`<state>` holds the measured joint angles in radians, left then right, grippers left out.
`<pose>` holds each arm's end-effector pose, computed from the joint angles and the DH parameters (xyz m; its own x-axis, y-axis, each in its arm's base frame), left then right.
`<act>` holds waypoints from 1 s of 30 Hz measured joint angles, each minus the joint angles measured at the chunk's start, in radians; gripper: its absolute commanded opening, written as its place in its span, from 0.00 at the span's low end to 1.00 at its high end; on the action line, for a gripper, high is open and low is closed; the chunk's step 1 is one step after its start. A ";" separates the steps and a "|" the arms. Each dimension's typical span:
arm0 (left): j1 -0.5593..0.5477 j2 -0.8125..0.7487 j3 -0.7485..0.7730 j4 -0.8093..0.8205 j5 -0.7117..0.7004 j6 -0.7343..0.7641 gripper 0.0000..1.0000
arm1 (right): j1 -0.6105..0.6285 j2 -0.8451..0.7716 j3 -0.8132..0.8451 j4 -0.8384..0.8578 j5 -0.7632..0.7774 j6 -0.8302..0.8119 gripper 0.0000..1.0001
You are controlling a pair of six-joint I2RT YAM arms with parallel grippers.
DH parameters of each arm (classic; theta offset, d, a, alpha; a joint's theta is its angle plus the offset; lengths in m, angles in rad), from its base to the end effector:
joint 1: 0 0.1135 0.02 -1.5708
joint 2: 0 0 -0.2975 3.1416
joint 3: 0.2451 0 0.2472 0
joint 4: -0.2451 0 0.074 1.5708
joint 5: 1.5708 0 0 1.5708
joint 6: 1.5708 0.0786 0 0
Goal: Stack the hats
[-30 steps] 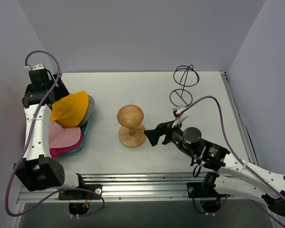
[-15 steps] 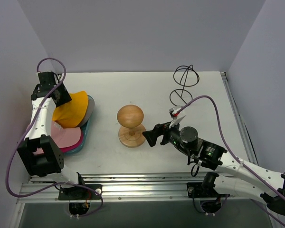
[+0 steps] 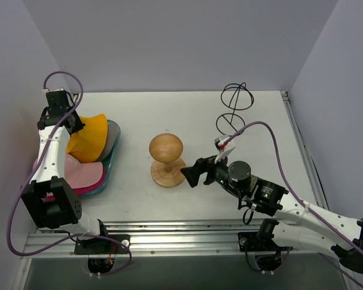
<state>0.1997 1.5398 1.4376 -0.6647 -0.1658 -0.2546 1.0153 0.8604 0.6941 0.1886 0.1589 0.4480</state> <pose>0.3547 0.0850 0.3409 -0.5796 -0.3707 -0.7257 -0.4734 0.8780 -0.0705 0.1287 0.1838 0.3619 -0.3167 0.3009 -0.8996 -0.6860 0.5823 0.4362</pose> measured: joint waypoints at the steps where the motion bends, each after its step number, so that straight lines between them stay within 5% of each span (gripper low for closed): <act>1: 0.000 -0.006 0.000 0.002 -0.002 0.000 0.14 | 0.000 0.000 0.000 0.000 0.000 0.000 1.00; 4: 0.000 -0.018 0.000 0.006 -0.003 0.002 0.10 | 0.000 0.000 0.000 0.000 0.000 0.000 1.00; 7: 0.000 -0.019 0.000 0.011 -0.004 0.002 0.18 | 0.000 0.000 0.000 -0.002 0.000 0.000 0.99; 10: 0.000 -0.019 0.000 0.013 -0.006 0.000 0.03 | 0.000 0.000 0.000 -0.010 0.000 0.000 1.00; 30: 0.000 -0.154 0.034 0.013 -0.157 -0.007 0.02 | 0.000 -0.017 0.000 -0.021 0.000 0.000 0.99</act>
<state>0.1997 1.3853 1.4712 -0.6514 -0.3225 -0.2615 1.0153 0.8433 0.6945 0.1673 0.1593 0.4477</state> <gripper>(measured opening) 0.047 0.994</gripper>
